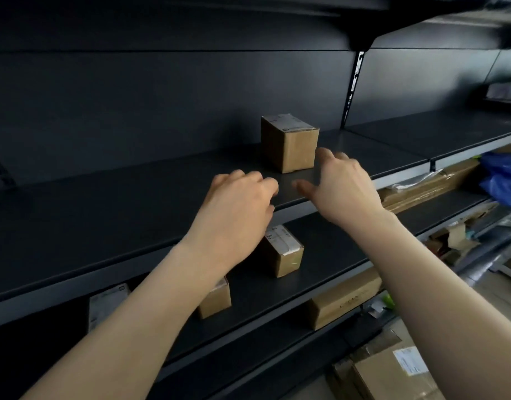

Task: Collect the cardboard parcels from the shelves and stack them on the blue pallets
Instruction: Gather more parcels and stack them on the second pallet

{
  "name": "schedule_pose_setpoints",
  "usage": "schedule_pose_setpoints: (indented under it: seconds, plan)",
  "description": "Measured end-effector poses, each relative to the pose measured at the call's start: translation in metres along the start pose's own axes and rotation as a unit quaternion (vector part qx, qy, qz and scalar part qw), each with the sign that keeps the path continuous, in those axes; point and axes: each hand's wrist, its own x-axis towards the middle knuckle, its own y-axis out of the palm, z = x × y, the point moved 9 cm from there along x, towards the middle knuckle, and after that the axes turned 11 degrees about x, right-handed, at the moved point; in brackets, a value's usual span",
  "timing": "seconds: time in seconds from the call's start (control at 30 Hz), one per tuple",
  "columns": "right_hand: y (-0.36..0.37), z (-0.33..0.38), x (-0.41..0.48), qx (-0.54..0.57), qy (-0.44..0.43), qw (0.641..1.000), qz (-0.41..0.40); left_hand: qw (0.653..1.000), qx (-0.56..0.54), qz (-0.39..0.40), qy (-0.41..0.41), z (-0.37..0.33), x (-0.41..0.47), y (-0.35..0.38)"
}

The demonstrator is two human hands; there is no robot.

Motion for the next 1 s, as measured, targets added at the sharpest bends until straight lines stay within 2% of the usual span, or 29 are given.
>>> schedule_pose_setpoints:
  seconds: [0.33,0.7,0.8,1.0]
  plan:
    - [0.031,-0.018,0.113,0.000,0.031,0.999,-0.023,0.999,-0.012,-0.043,0.006,0.026,0.082,0.027]
    - [0.057,-0.035,0.155,0.094,0.090,0.992,-0.003,0.999,-0.014,-0.029,-0.025,0.033,0.105,0.048]
    - [0.054,-0.034,0.149,0.117,0.071,0.990,-0.012,0.999,-0.004,-0.023,-0.044,0.029,0.096,0.047]
    - [0.012,-0.035,0.092,0.127,-0.019,0.991,-0.045,0.996,0.016,-0.013,-0.090,-0.009,0.062,0.033]
